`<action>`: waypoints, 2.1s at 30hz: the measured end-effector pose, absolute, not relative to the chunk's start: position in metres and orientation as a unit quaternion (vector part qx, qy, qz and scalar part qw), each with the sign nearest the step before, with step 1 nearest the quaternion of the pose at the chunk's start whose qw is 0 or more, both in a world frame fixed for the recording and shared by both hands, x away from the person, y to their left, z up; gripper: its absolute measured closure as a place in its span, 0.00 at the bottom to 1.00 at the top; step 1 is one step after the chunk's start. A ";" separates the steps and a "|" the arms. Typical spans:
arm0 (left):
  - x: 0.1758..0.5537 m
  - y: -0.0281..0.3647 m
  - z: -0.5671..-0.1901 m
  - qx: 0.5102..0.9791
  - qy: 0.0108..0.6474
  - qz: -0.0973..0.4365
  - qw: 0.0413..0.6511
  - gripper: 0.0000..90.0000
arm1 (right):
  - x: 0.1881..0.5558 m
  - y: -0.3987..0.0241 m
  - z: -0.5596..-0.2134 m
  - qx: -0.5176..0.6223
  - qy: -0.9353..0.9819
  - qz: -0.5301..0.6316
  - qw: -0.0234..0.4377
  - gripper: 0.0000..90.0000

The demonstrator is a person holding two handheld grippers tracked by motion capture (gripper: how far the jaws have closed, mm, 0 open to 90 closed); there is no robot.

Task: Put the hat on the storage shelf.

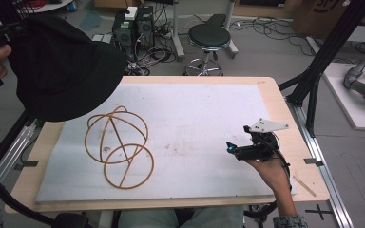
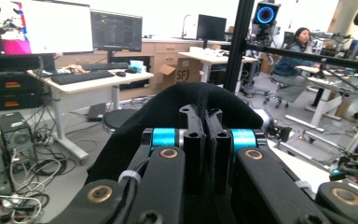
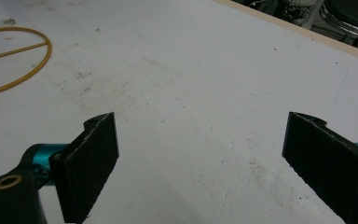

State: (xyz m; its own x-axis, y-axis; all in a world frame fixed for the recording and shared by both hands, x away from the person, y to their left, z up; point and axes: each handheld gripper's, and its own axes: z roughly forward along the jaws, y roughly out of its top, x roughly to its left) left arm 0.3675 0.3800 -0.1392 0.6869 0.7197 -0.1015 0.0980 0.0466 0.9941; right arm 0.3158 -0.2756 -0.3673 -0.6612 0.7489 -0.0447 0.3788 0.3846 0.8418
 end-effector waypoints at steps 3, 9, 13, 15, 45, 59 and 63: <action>0.367 0.378 -0.138 0.651 0.308 0.227 0.656 0.97 | 0.315 -0.276 -0.367 0.353 0.804 0.428 0.214 0.11; 0.370 0.377 -0.138 0.650 0.294 0.198 0.672 0.97 | 0.314 -0.278 -0.367 0.353 0.803 0.430 0.215 0.11; 0.371 0.376 -0.138 0.648 0.286 0.180 0.682 0.97 | 0.313 -0.280 -0.367 0.353 0.802 0.429 0.218 0.11; 0.372 0.375 -0.137 0.647 0.279 0.163 0.691 0.97 | 0.313 -0.281 -0.367 0.357 0.801 0.429 0.217 0.11; 0.378 0.346 -0.153 0.680 0.224 0.059 0.695 0.97 | 0.314 -0.280 -0.367 0.355 0.802 0.428 0.216 0.11; 0.369 0.329 -0.161 0.695 0.208 0.043 0.687 0.97 | 0.319 -0.279 -0.367 0.352 0.803 0.432 0.213 0.11; 0.366 0.328 -0.165 0.695 0.207 0.040 0.687 0.97 | 0.323 -0.275 -0.367 0.346 0.804 0.435 0.211 0.11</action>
